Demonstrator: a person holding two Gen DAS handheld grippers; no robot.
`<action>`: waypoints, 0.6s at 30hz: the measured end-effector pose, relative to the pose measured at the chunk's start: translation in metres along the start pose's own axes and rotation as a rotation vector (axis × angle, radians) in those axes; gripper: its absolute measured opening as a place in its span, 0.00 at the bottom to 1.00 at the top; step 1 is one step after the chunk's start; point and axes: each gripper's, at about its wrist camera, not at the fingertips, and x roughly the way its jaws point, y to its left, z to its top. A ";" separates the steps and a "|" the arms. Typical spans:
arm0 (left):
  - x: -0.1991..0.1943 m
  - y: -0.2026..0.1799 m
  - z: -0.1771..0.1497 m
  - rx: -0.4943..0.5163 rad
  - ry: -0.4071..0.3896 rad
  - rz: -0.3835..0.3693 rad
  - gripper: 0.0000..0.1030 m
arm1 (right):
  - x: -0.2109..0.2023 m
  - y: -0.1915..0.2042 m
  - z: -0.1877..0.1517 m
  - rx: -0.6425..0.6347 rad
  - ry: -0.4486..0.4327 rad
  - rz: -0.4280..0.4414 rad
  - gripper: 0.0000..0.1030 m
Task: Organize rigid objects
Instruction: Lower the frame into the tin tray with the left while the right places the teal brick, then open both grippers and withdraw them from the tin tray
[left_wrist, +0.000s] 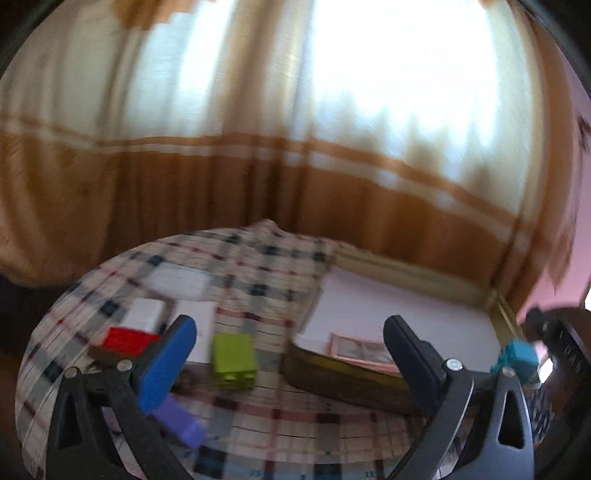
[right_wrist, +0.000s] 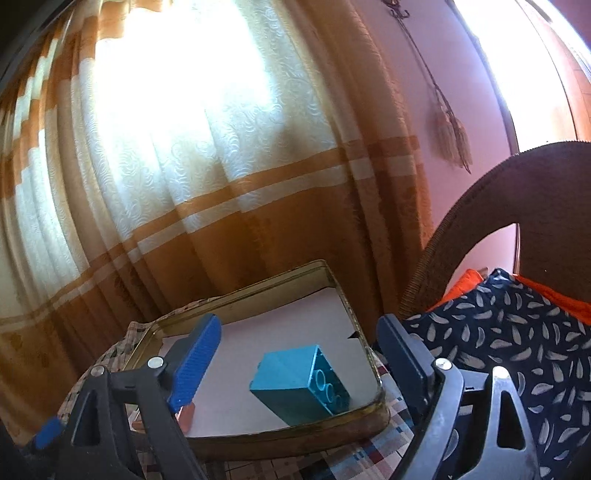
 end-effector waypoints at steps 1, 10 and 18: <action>-0.001 0.004 -0.001 -0.018 0.009 0.010 1.00 | 0.000 0.001 0.000 -0.006 -0.001 0.000 0.85; 0.003 -0.023 -0.004 0.131 0.043 0.073 1.00 | -0.005 0.018 -0.003 -0.093 -0.018 -0.008 0.86; -0.002 -0.029 -0.001 0.166 0.016 0.067 1.00 | -0.008 0.022 -0.004 -0.107 -0.026 -0.008 0.86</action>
